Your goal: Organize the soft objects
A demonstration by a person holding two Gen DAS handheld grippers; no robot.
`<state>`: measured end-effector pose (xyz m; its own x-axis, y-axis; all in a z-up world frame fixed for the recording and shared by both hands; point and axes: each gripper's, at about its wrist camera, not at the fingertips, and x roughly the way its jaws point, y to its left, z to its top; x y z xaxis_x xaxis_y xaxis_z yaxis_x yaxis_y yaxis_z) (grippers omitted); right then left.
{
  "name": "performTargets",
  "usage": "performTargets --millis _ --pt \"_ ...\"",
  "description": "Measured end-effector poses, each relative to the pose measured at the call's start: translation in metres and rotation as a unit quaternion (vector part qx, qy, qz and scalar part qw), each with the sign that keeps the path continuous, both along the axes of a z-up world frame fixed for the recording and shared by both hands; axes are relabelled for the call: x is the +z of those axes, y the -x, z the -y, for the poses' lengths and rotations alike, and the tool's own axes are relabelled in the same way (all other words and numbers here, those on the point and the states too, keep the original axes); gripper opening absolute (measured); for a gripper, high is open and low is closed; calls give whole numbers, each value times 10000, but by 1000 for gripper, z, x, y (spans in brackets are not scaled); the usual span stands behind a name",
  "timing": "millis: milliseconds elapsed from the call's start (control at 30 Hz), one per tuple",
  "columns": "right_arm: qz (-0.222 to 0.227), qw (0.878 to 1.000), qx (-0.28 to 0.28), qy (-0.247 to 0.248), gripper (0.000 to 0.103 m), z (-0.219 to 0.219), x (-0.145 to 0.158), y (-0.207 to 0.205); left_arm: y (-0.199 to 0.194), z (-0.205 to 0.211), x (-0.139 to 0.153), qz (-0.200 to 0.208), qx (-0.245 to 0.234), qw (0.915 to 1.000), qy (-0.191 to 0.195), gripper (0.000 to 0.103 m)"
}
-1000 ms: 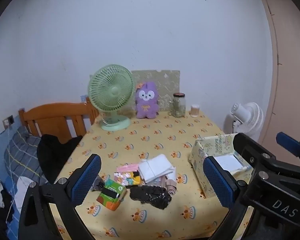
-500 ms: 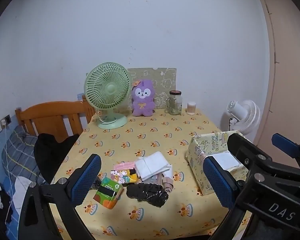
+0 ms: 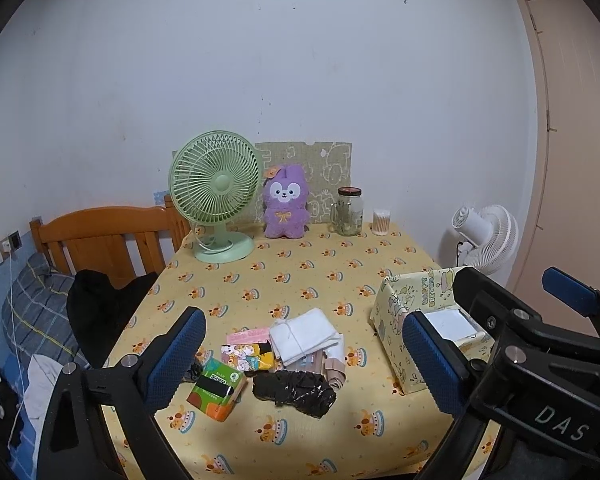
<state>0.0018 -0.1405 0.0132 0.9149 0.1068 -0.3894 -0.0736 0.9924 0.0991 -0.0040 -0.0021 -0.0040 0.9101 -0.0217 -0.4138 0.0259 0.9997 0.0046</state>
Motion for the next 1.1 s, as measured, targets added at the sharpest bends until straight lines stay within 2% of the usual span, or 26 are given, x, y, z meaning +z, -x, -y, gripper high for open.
performTargets --millis 1100 --pt "-41 10000 -16 63 103 -6 -2 -4 -2 -5 0 -1 33 10000 7 98"
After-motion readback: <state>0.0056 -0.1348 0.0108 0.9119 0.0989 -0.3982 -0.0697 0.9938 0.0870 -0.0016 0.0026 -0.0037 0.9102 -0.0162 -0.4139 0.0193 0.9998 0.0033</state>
